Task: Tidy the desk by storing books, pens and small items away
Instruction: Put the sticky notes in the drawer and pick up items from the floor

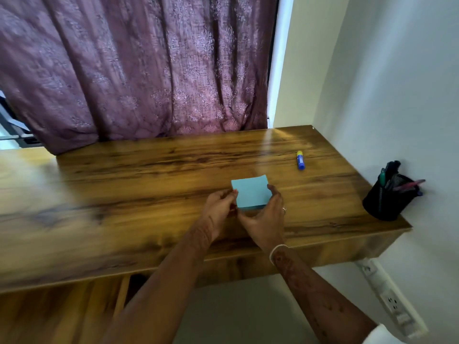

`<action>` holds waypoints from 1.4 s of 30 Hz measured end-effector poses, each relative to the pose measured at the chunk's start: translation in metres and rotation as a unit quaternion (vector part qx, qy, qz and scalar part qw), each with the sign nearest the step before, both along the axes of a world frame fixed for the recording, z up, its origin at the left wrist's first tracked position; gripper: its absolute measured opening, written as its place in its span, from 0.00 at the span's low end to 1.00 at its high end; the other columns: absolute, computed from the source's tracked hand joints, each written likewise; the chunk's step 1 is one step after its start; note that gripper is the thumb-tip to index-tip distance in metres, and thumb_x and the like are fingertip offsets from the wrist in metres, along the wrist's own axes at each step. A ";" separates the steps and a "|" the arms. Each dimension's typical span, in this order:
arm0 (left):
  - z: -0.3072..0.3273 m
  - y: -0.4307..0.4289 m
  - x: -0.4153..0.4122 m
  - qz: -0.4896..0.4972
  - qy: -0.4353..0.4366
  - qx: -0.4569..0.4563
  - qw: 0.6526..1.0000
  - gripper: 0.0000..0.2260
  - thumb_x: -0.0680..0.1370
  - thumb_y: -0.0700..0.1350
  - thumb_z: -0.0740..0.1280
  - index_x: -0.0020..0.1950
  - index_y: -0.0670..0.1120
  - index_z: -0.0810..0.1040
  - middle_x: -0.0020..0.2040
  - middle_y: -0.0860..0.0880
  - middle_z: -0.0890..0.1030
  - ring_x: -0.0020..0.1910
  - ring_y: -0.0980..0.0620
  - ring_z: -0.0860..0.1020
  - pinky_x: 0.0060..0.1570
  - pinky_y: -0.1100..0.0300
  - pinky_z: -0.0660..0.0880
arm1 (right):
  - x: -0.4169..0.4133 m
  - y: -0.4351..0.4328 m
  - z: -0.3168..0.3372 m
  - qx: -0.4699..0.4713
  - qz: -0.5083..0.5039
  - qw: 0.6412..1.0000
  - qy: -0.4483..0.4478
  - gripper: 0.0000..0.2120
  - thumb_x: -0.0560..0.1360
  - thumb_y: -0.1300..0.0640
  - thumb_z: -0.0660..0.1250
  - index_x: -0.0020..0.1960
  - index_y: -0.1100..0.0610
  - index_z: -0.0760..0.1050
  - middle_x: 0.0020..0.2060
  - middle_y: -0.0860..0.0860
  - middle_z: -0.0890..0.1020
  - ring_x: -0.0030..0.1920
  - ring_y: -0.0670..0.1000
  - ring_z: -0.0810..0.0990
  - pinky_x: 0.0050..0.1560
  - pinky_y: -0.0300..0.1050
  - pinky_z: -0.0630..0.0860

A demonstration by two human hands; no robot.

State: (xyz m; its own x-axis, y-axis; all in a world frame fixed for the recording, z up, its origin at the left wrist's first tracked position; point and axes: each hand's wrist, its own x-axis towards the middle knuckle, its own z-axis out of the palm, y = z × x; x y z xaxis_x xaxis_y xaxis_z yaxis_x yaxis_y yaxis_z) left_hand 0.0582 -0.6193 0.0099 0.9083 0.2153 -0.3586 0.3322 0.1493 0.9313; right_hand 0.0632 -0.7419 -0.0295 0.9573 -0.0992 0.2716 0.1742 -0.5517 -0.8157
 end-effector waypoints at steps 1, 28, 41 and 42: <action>0.003 0.010 -0.011 0.010 -0.006 0.000 1.000 0.11 0.79 0.46 0.66 0.58 0.43 0.79 0.51 0.48 0.83 0.50 0.50 0.81 0.44 0.58 0.78 | -0.014 0.010 0.001 0.002 0.013 1.000 -0.010 0.49 0.59 0.37 0.73 0.73 0.55 0.58 0.65 0.51 0.68 0.67 0.53 0.67 0.65 0.58 0.71; -0.083 0.267 -0.333 0.096 0.117 -0.061 0.987 0.16 0.80 0.36 0.64 0.66 0.43 0.67 0.58 0.42 0.76 0.48 0.46 0.79 0.42 0.50 0.79 | -0.306 0.212 -0.041 0.064 0.075 0.975 0.201 0.12 0.76 0.63 0.67 0.55 0.50 0.76 0.54 0.49 0.81 0.55 0.51 0.79 0.57 0.46 0.77; -0.122 0.248 -0.328 0.007 0.223 0.096 0.970 0.15 0.80 0.36 0.63 0.65 0.39 0.68 0.61 0.41 0.77 0.59 0.42 0.78 0.53 0.50 0.79 | -0.318 0.209 -0.062 -0.037 0.009 0.993 0.116 0.19 0.74 0.72 0.60 0.52 0.53 0.81 0.56 0.49 0.80 0.56 0.49 0.79 0.55 0.35 0.72; -0.127 0.246 -0.325 -0.001 0.226 0.118 0.967 0.15 0.79 0.36 0.64 0.65 0.39 0.69 0.61 0.40 0.77 0.59 0.42 0.78 0.55 0.50 0.78 | -0.317 0.209 -0.063 -0.032 0.007 0.992 0.119 0.19 0.74 0.73 0.59 0.51 0.54 0.81 0.56 0.49 0.81 0.56 0.49 0.79 0.56 0.34 0.72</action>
State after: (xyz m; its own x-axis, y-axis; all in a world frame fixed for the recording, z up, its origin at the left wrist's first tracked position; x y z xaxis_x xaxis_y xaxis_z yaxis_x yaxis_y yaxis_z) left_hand -0.2672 -0.3732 -0.1172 0.6706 0.3379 -0.6604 0.7136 -0.0505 0.6988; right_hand -0.2539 -0.5327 -0.0924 0.9963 -0.0747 0.0427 -0.0110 -0.6030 -0.7976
